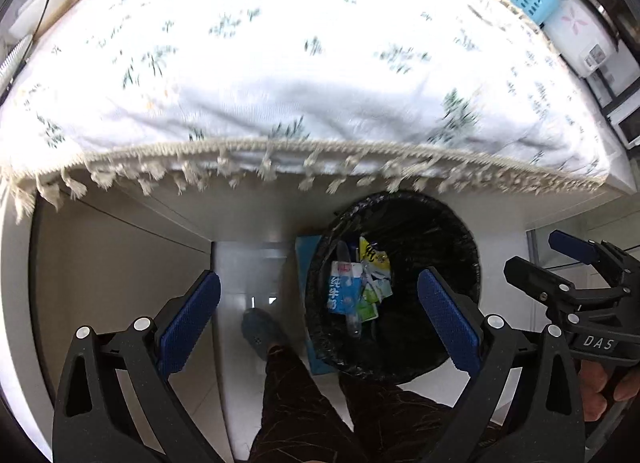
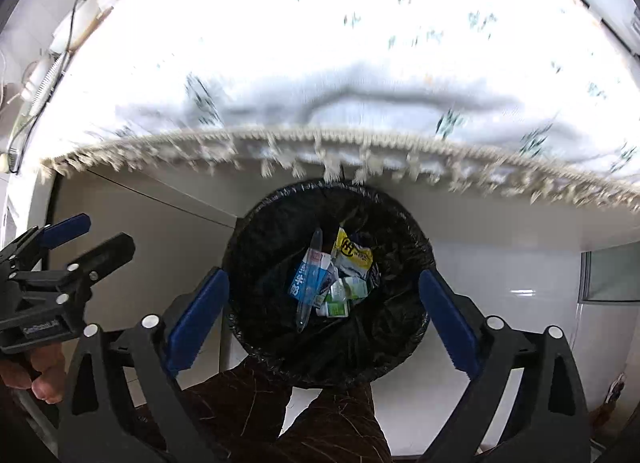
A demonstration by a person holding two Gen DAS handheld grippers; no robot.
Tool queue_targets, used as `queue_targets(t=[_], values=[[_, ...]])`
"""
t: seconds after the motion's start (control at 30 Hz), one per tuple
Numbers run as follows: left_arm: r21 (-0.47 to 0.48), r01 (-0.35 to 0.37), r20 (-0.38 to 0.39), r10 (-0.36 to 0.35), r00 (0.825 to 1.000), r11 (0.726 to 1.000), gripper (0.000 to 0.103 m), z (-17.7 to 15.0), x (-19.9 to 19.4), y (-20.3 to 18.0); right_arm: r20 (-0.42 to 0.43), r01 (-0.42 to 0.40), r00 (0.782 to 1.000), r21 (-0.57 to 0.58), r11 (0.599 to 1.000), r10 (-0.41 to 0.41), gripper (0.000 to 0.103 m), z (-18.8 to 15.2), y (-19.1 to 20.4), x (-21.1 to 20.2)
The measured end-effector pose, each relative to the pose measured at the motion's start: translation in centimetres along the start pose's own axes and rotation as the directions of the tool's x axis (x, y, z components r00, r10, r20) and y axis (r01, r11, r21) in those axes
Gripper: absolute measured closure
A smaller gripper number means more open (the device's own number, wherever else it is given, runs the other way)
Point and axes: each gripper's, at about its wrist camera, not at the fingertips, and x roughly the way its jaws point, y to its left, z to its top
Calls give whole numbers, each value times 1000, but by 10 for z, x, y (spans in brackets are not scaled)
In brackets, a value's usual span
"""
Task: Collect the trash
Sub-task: 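Raise both open tools back over the table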
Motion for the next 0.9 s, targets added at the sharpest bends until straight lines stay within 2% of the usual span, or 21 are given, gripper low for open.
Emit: queue_targets(t=[0.23, 0.4, 0.9], values=[[15, 10, 32, -10, 999, 1000, 6, 15, -32, -7, 77, 40, 996, 11, 999, -41, 8, 12, 0, -43], [11, 8, 67, -9, 998, 1000, 6, 29, -59, -8, 125, 40, 991, 20, 999, -42, 8, 24, -2, -68], [17, 14, 143, -17, 990, 1000, 6, 73, -95, -13, 229, 48, 972, 16, 999, -50, 8, 63, -9, -112]])
